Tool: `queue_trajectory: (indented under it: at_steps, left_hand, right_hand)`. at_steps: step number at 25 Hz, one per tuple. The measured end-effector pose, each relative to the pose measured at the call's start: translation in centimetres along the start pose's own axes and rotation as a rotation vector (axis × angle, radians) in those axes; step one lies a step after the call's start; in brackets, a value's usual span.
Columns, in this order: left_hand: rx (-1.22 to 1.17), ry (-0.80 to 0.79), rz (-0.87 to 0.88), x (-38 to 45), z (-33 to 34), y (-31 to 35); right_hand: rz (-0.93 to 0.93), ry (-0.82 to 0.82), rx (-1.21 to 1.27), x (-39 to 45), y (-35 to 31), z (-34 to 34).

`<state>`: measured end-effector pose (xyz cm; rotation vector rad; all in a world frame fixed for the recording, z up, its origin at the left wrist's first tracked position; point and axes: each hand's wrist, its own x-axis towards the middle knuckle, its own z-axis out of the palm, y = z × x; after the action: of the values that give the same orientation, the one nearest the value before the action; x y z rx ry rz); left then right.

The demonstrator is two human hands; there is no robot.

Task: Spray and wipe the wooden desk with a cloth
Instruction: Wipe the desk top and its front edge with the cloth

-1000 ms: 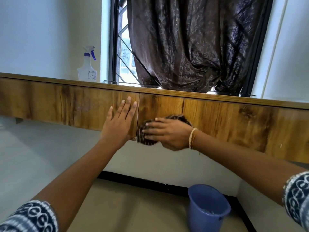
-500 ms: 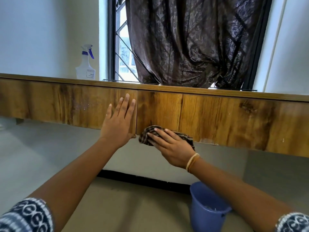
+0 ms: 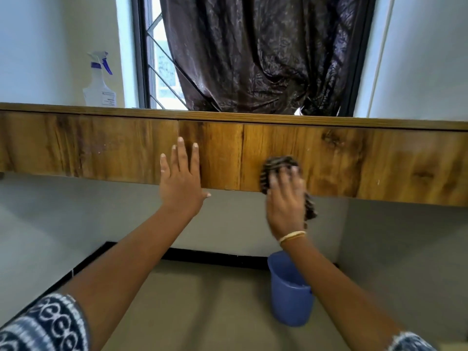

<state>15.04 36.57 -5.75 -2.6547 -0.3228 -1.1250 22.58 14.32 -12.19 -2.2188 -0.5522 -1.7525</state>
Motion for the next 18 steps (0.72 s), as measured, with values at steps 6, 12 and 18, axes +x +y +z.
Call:
queue_trajectory:
  at_steps: [6, 12, 18]
  left_hand:
    - [-0.124, 0.082, 0.186, -4.4, 0.8, 8.2]
    - [-0.109, -0.091, 0.282, -5.3, -0.5, 15.4]
    - [-0.105, -0.163, 0.299, -5.6, -1.8, 18.8]
  right_hand:
    - [-0.294, -0.067, -0.087, 0.8, 4.4, -1.5]
    - [0.486, 0.128, -0.075, -1.9, 21.1, -8.7]
    - [0.369, 0.030, -0.053, 2.4, 13.8, -8.1]
